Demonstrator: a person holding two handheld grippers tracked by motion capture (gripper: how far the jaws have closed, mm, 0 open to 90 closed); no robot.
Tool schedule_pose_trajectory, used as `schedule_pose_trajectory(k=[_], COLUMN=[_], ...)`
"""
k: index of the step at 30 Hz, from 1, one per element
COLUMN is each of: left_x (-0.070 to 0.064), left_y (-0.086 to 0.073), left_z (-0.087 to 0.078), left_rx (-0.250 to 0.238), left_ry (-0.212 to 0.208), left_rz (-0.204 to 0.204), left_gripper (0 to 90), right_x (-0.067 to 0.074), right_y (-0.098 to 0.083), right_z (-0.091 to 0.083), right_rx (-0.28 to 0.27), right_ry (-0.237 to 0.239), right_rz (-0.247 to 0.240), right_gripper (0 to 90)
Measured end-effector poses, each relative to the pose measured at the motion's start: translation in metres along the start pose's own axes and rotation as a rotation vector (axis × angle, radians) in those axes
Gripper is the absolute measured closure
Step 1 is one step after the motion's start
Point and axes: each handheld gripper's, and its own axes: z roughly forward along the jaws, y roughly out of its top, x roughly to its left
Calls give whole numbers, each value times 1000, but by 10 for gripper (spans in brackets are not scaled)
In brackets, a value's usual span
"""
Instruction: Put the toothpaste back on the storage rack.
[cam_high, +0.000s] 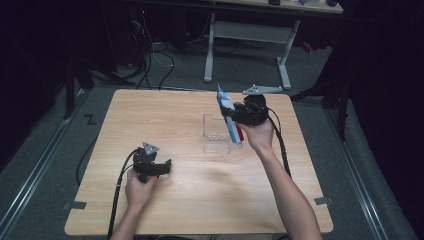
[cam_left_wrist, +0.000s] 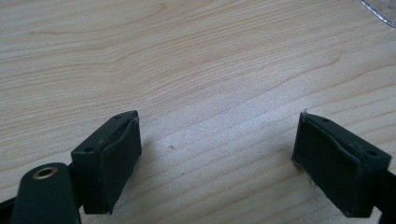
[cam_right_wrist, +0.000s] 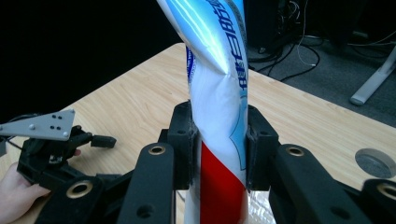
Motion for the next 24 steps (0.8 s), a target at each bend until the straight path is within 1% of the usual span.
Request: schedule_pose_trajectory(k=[4, 9, 12, 16, 24], left_x=[0, 0, 0, 0, 0], left_y=[0, 0, 0, 0, 0], left_z=[0, 0, 0, 0, 0], left_rx=[0, 0, 0, 0, 0], left_ry=[0, 0, 0, 0, 0], left_rz=[0, 0, 0, 0, 0], left_gripper=[155, 155, 155, 155, 155], right_x=[-1, -1, -1, -1, -4], right_y=[6, 10, 14, 17, 21], right_z=[6, 12, 15, 19, 28], right_rx=[-9, -7, -17, -25, -23], right_ry=[-10, -12, -9, -8, -29], right_rz=[3, 9, 10, 22, 29], right_gripper=[695, 695, 695, 694, 693])
